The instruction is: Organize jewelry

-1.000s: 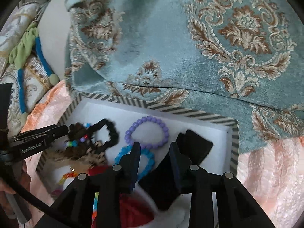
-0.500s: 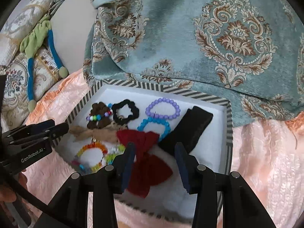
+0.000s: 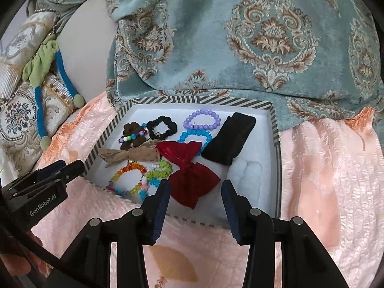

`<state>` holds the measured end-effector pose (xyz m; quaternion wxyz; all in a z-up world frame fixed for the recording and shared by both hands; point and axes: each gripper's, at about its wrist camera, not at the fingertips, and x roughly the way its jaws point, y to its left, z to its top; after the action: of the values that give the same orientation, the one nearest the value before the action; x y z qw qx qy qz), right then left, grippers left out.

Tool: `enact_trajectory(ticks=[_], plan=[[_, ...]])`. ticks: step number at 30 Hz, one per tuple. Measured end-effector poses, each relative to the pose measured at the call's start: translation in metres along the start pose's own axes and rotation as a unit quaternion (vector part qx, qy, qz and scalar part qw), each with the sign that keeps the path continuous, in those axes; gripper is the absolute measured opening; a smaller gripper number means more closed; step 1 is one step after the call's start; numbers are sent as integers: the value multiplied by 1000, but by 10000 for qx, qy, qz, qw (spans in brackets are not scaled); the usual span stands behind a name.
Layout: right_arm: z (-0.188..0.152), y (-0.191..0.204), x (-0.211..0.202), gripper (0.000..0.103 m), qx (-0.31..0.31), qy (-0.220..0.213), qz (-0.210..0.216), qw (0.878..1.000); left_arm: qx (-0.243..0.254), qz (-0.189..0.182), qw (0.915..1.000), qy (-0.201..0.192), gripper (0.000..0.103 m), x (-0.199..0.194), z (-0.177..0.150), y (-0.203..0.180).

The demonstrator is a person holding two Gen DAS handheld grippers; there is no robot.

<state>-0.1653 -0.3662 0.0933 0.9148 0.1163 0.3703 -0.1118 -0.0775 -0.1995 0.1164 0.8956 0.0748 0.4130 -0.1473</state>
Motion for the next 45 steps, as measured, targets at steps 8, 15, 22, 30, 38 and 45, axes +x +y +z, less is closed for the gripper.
enact_trajectory(ticks=[8, 15, 22, 30, 38, 45], plan=[[-10, 12, -26, 59, -74, -192, -82, 9998, -48, 77, 9994, -321, 44, -31, -10, -1], [-14, 13, -44, 59, 2, -331, -86, 9994, -77, 72, 9988, -479, 44, -50, -19, -2], [-16, 15, -59, 59, 40, -466, -124, 9988, -58, 82, 9978, -656, 44, -70, -24, -5], [-20, 15, -71, 62, 39, -550, -186, 9983, -78, 44, 9972, -749, 44, -83, -25, -6], [-23, 14, -78, 63, 38, -602, -214, 9980, -39, 55, 9965, -832, 44, -93, -28, -9], [-24, 13, -80, 63, 61, -593, -191, 9980, -13, 47, 9965, -839, 44, -97, -31, -12]])
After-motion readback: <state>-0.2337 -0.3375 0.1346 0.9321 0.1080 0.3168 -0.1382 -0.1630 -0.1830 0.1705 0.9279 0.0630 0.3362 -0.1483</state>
